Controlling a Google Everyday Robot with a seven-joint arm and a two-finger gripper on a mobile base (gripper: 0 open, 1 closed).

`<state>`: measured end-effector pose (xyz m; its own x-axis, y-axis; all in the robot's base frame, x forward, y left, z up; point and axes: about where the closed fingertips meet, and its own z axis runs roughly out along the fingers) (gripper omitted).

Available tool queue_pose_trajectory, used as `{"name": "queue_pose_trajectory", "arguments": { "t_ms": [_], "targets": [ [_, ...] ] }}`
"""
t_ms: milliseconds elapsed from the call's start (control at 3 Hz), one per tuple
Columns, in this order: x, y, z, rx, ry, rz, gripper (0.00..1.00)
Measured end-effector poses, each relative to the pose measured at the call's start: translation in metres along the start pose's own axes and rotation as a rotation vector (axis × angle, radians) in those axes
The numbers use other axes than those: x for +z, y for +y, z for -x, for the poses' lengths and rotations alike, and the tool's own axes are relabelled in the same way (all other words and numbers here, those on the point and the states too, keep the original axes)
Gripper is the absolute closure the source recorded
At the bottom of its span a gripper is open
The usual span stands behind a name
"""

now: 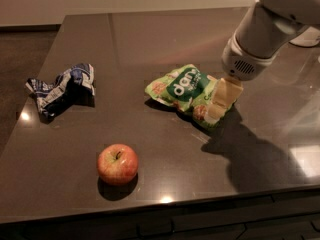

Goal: Move green rice chip bag near apple

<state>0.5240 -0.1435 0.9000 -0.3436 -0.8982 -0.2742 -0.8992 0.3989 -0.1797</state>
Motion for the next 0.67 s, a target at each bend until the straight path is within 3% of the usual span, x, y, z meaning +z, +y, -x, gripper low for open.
{"name": "queue_pose_trajectory", "arguments": {
  "t_ms": [333,667],
  "targets": [
    [0.0115,0.0017,0.0009,0.051,0.026,0.012,0.0],
    [0.0185,0.0014,-0.0032,0.098,0.062,0.016,0.18]
  ]
}}
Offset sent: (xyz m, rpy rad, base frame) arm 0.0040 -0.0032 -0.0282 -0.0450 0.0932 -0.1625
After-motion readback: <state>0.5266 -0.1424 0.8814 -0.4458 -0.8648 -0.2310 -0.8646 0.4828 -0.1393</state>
